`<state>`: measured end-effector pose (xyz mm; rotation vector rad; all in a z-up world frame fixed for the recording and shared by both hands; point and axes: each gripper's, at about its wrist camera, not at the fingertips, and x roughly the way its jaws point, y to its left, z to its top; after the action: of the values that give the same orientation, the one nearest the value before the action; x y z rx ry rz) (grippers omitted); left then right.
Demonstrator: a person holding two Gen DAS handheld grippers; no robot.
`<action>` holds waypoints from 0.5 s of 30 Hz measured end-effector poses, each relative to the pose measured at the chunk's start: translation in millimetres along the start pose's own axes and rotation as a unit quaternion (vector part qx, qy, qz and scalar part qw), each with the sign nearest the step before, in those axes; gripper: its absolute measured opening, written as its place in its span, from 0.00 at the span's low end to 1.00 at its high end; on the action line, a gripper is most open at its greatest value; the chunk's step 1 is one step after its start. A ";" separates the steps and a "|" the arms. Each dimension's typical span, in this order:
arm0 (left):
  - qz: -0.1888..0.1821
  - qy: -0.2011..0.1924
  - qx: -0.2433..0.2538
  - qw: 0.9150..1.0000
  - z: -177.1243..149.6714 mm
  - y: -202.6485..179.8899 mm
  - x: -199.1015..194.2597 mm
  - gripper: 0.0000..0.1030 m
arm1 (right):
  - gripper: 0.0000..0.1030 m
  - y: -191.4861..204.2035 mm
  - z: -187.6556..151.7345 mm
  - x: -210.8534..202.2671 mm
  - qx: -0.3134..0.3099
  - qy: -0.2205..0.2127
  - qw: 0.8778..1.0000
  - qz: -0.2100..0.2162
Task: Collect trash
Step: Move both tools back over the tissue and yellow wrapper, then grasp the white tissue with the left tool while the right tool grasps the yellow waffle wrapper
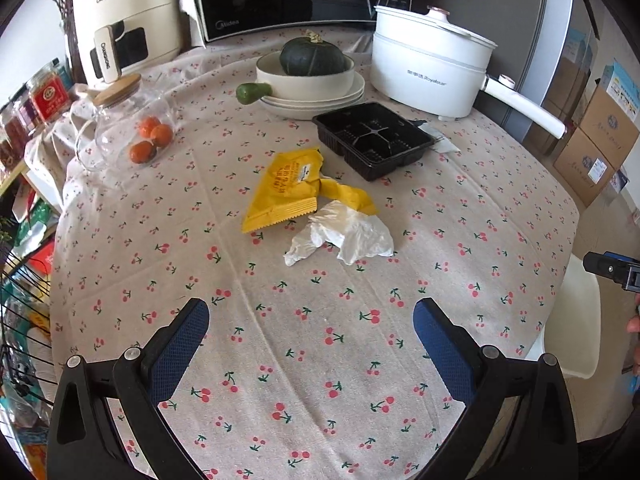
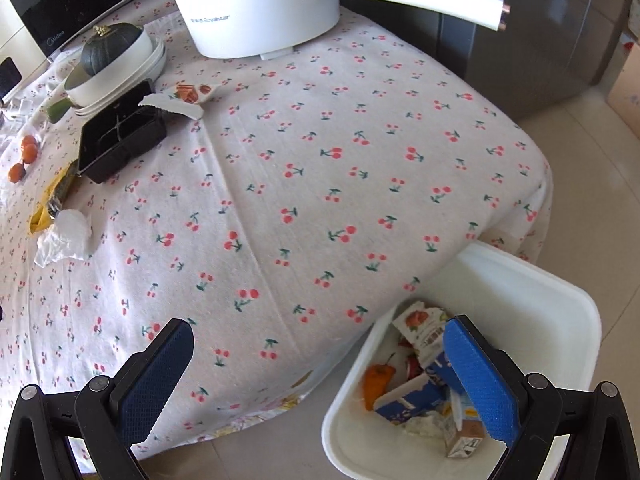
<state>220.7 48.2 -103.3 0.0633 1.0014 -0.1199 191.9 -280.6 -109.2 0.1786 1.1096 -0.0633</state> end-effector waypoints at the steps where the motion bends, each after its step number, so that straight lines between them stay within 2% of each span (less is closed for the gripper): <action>1: -0.001 0.003 -0.008 1.000 1.1 4.9 3.1 1.00 | 0.99 3.3 1.1 2.6 0.002 0.003 1.000 0.000; 5: -0.013 0.011 -0.035 0.999 6.5 15.1 16.3 1.00 | 0.99 15.0 4.5 14.3 -0.001 0.013 1.000 -0.002; 10: -0.028 0.008 -0.046 0.999 15.8 8.1 36.4 0.99 | 0.99 19.1 8.8 23.1 -0.001 0.018 1.000 -0.007; 15: -0.041 -0.004 -0.043 0.998 25.9 -8.3 57.7 0.90 | 0.99 19.1 13.8 29.7 -0.011 0.019 1.000 -0.021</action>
<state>272.0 33.1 -138.0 -0.0567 0.9996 -0.1516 220.0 -263.1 -127.7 0.1370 1.1523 -0.0853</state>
